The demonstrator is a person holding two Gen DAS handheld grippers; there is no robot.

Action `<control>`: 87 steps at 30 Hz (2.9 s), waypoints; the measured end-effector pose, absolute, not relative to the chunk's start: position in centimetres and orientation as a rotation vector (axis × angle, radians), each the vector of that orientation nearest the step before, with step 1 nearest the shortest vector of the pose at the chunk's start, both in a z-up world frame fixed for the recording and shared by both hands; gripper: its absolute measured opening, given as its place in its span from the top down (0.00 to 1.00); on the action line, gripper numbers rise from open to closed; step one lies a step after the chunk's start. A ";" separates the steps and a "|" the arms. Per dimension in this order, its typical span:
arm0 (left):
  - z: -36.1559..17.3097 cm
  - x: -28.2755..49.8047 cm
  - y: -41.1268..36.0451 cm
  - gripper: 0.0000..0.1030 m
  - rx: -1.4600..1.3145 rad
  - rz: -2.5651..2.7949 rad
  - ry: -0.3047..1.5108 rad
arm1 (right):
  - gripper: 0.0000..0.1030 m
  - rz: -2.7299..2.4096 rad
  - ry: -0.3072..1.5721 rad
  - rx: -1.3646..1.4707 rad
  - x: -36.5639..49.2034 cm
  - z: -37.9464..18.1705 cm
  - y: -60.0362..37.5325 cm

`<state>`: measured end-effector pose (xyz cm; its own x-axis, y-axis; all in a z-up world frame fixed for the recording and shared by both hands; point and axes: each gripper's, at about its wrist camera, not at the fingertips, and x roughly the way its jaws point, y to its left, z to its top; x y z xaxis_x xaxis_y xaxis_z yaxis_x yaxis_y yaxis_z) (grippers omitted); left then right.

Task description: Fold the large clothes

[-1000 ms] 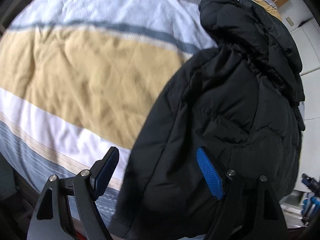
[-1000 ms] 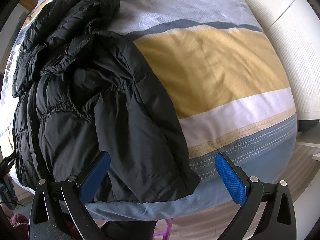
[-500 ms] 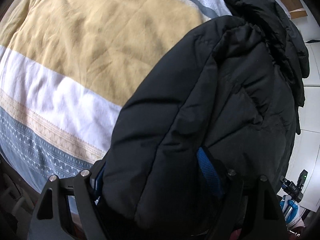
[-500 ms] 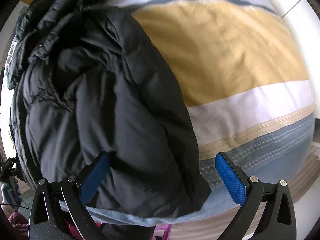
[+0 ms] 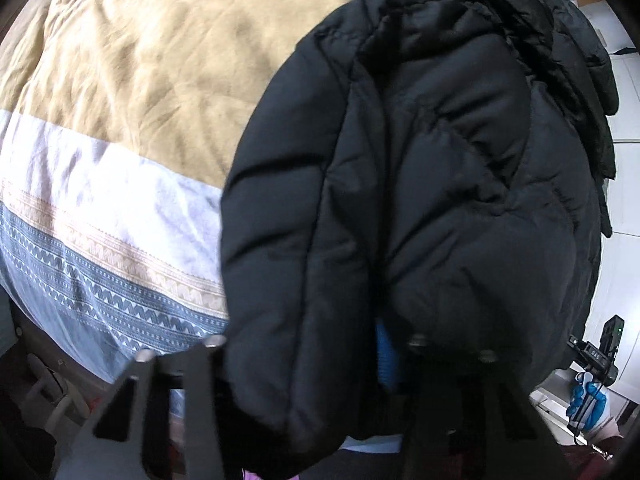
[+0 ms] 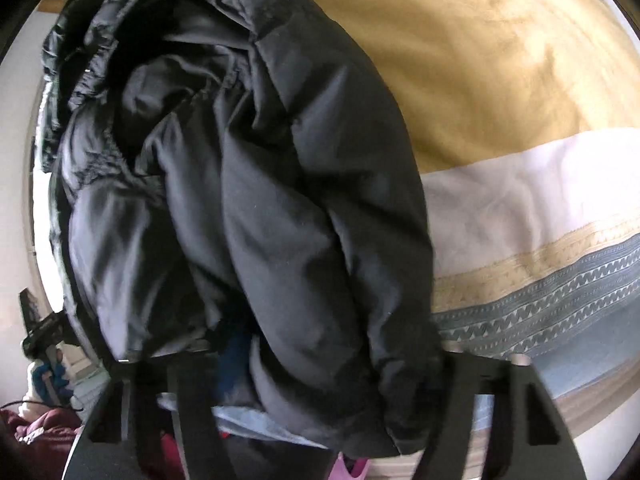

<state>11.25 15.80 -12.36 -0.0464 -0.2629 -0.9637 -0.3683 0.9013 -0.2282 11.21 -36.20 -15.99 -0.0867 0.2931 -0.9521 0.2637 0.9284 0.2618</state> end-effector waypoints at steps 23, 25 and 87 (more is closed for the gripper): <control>1.2 17.1 21.6 0.91 -0.684 -0.010 1.266 | 0.92 0.166 1.258 0.373 16.8 0.4 -36.3; 2.0 18.5 22.6 0.91 -0.697 -0.017 1.225 | 0.92 0.162 1.219 0.381 17.9 1.5 -36.8; -12.3 60.8 25.6 0.75 -1.013 0.108 1.208 | 0.84 -0.125 1.196 0.732 58.8 -9.7 -39.2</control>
<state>60.77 25.56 -12.31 0.4053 -0.4263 -0.8087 -0.5627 0.5809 -0.5882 58.84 -39.16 -9.74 0.3885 0.2821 -0.8772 0.4578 0.7670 0.4495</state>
